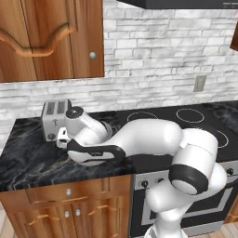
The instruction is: Turn on the sink faucet. Then move the cucumber from the counter to the sink. Turn off the sink. Move the vegetable from the sink to the pot next to the stove. Finally move the pot to the rear left burner.
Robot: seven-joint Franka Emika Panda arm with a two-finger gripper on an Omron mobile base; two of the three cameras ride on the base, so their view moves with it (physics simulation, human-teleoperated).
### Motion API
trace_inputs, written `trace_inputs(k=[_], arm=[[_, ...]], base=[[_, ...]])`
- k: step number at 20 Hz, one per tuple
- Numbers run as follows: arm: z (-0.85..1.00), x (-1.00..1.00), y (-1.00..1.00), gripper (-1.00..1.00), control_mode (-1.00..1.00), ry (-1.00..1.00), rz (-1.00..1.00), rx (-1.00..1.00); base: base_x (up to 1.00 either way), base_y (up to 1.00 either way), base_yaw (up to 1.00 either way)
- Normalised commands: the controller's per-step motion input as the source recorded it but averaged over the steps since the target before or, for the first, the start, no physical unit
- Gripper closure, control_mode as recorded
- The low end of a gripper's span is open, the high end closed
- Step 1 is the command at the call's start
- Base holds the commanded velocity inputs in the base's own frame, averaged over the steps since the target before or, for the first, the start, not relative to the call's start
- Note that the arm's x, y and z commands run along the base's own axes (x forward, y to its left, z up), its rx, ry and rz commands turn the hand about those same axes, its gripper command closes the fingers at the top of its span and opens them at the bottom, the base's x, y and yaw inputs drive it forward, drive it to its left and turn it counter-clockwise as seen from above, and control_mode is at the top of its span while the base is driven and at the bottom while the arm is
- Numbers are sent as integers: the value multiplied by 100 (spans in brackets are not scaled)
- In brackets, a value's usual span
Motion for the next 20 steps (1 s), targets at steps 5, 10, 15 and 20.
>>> trace_inputs(k=[5,10,15,20], arm=[[0,0,0,100,100,0,0,0],[0,0,0,100,100,0,0,0],[0,0,0,100,100,0,0,0],[0,0,0,100,100,0,0,0]], base=[[31,3,0],[24,0,0],[17,0,0],[36,0,0]])
